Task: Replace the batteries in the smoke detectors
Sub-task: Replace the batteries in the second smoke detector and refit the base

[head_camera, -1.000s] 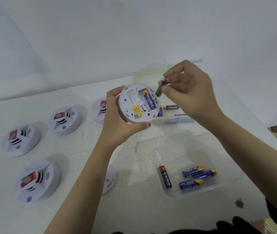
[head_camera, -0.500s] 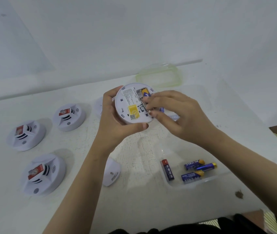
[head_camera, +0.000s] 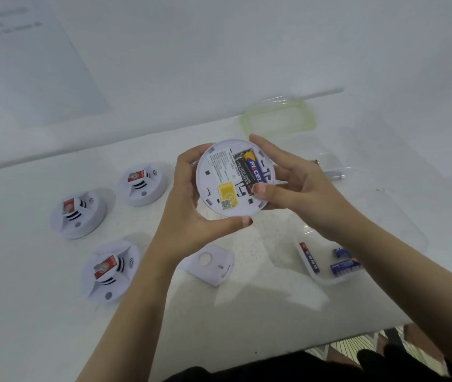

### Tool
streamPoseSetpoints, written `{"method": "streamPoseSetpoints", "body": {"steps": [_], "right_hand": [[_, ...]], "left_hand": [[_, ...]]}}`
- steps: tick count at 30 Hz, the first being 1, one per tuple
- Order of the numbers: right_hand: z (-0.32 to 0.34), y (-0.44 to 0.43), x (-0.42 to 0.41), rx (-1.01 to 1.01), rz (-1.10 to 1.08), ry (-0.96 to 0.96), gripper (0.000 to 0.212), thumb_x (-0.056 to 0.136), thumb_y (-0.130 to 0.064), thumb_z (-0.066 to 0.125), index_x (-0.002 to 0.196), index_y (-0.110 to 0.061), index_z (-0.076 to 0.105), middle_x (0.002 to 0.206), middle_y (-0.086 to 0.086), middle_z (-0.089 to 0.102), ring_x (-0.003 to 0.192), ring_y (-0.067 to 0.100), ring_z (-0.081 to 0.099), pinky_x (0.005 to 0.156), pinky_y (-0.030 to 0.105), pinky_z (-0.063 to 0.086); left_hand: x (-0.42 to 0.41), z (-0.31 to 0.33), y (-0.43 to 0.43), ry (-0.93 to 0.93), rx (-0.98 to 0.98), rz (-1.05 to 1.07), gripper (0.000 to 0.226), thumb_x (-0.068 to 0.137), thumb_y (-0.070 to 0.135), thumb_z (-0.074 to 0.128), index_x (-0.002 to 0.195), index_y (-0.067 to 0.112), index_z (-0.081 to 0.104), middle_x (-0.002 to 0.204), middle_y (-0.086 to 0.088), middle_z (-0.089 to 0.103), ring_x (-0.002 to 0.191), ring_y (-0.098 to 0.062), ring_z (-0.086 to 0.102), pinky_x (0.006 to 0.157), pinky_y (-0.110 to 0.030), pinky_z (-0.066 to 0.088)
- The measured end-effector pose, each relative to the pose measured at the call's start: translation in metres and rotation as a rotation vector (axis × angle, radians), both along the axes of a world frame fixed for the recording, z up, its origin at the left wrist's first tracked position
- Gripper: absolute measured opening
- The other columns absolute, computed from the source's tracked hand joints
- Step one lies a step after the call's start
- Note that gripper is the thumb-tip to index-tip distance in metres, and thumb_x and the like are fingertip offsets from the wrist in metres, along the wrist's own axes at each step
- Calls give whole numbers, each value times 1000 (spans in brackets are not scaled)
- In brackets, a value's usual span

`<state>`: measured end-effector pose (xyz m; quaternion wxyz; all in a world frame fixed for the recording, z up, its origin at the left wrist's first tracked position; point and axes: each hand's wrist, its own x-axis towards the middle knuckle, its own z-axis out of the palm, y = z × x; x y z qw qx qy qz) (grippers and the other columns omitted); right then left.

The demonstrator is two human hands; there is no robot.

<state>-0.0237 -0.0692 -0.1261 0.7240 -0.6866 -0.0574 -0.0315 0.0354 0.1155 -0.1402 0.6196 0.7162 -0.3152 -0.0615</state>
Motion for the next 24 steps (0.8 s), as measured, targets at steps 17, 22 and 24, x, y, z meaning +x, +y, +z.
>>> {"method": "streamPoseSetpoints", "body": {"steps": [17,22,24], "right_hand": [[-27,98,-19,105,-144,43,56,90,2,56,136,-27,45,115,0,68,100,19,67,75,30,56],[-54,111,-32,-168,-243,13,54,86,-39,49,138,-28,43,131,-8,57,120,8,52,97,26,41],[-68,111,-38,-569,-292,-18,64,82,-53,44,139,-24,44,137,-9,51,125,7,44,104,29,34]], "left_hand": [[-9,-18,79,14,130,-2,100,53,24,88,136,33,32,124,25,53,117,-7,58,85,-35,57],[-10,-33,106,58,117,30,99,51,28,88,137,25,39,129,16,56,124,-8,53,94,-31,53],[-9,-36,115,69,121,29,100,50,30,89,137,27,39,130,18,55,125,-7,53,95,-28,51]]}}
